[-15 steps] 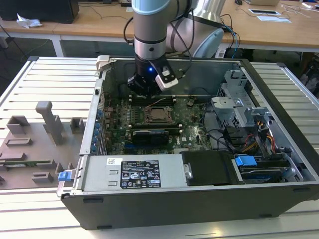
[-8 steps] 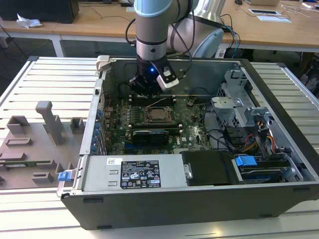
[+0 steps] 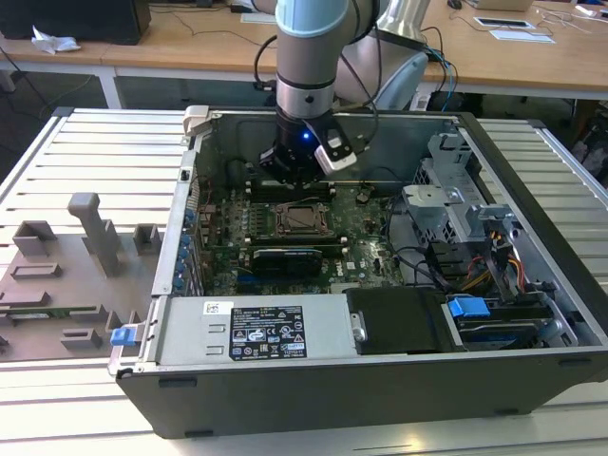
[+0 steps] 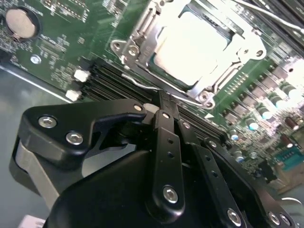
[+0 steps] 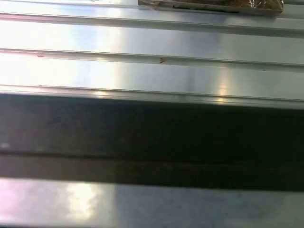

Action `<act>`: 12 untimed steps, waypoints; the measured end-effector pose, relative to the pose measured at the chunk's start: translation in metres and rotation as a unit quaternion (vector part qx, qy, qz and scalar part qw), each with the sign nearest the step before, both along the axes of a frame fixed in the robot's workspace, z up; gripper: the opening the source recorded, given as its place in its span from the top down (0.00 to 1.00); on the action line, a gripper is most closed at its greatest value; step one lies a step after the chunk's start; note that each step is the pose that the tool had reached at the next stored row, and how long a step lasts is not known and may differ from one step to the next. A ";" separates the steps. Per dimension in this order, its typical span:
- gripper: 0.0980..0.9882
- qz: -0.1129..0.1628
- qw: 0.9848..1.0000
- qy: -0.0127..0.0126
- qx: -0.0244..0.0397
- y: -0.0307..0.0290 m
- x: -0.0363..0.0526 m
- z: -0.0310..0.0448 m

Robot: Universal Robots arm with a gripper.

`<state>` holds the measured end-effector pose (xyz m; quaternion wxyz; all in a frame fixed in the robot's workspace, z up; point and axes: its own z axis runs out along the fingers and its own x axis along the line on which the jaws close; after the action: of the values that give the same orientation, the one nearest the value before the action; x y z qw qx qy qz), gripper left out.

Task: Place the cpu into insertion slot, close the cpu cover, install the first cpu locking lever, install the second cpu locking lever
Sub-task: 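Install the first cpu locking lever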

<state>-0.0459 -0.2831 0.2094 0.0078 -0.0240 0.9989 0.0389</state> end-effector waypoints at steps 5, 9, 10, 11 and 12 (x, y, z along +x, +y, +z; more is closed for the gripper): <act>0.99 0.000 1.000 0.002 0.000 0.0000 0.0085 -0.0032; 0.99 0.000 1.000 0.003 0.000 -0.0001 0.0137 -0.0053; 0.99 0.000 1.000 0.003 0.000 -0.0002 0.0146 -0.0055; 0.99 0.000 1.000 0.003 0.000 -0.0003 0.0149 -0.0057; 0.99 0.000 1.000 0.003 0.001 -0.0003 0.0152 -0.0059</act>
<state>-0.0307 -0.2834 0.2035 0.0051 -0.0239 0.9989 0.0400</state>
